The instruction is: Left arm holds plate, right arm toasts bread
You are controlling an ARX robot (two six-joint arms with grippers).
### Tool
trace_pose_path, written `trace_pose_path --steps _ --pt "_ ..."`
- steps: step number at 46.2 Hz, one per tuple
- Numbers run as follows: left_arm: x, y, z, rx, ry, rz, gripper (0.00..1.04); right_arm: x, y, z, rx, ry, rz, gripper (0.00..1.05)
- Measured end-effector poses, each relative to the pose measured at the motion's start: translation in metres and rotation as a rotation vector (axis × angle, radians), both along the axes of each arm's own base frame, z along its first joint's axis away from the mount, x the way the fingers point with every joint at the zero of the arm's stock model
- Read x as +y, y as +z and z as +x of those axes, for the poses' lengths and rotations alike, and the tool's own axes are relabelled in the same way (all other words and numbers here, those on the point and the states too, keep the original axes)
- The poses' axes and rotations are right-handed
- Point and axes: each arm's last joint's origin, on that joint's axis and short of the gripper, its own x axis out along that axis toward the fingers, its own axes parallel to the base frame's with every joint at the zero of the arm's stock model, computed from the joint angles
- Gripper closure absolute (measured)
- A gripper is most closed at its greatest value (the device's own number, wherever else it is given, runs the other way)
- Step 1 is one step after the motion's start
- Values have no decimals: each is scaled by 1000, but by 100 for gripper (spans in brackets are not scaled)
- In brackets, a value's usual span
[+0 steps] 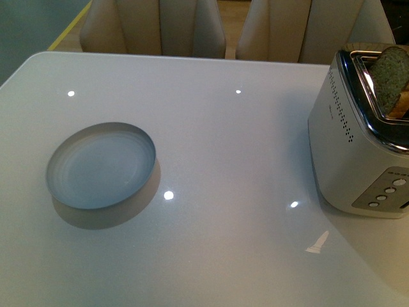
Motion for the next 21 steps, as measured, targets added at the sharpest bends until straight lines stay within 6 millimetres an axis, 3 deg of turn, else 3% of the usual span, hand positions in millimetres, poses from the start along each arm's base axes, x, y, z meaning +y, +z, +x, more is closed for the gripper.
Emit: trace_pose_path --steps 11,21 --pt "0 0 0 0 0 1 6 0 0 0 0 0 0 9" --pt "0 0 0 0 0 2 7 0 0 0 0 0 0 9"
